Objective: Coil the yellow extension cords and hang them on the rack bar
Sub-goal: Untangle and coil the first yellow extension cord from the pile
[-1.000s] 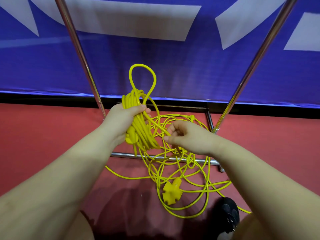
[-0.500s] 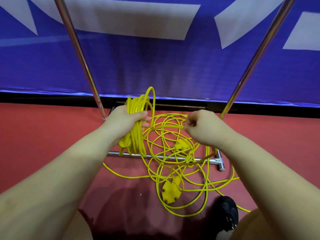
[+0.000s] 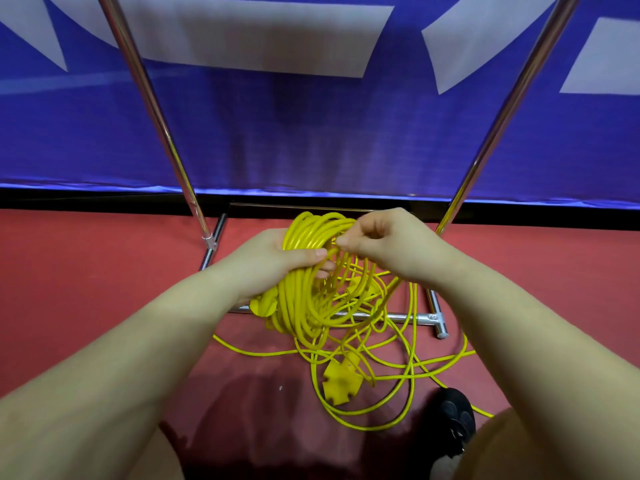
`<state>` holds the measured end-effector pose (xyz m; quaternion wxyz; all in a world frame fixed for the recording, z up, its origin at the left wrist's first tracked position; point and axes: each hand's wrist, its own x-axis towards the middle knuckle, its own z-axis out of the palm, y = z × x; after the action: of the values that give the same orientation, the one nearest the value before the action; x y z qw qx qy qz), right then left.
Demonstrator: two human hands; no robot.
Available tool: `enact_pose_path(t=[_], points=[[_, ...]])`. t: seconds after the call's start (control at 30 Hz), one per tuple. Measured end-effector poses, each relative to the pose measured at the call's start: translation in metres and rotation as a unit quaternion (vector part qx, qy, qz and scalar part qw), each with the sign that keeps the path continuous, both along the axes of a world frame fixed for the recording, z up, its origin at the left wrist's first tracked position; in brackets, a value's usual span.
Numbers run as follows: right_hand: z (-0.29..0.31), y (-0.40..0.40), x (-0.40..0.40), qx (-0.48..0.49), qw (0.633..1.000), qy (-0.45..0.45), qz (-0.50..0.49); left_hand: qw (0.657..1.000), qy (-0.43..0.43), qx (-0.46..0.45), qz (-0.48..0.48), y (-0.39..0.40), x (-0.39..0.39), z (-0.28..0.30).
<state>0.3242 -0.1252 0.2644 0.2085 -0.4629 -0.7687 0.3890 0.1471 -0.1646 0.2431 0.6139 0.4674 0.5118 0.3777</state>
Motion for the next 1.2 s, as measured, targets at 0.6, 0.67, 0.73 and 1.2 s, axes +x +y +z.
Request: enact_pose_path(t=[0.6,0.67,0.73,1.2], points=[[0.008,0.012,0.018,-0.004,0.977,0.141,-0.16,0.991,-0.01,0.005,0.13,0.014,-0.022,0.005],[0.011,0.012,0.019,0.026,0.971,0.16,-0.178,0.996,0.023,0.005,0.085,0.012,-0.021,0.002],[0.006,0.011,0.018,0.025,0.984,0.101,-0.141,0.997,0.034,0.004,0.067,0.011,-0.019,-0.002],[-0.009,0.001,-0.002,-0.114,0.983,0.14,-0.04,0.999,-0.022,0.004,0.026,0.006,-0.001,0.001]])
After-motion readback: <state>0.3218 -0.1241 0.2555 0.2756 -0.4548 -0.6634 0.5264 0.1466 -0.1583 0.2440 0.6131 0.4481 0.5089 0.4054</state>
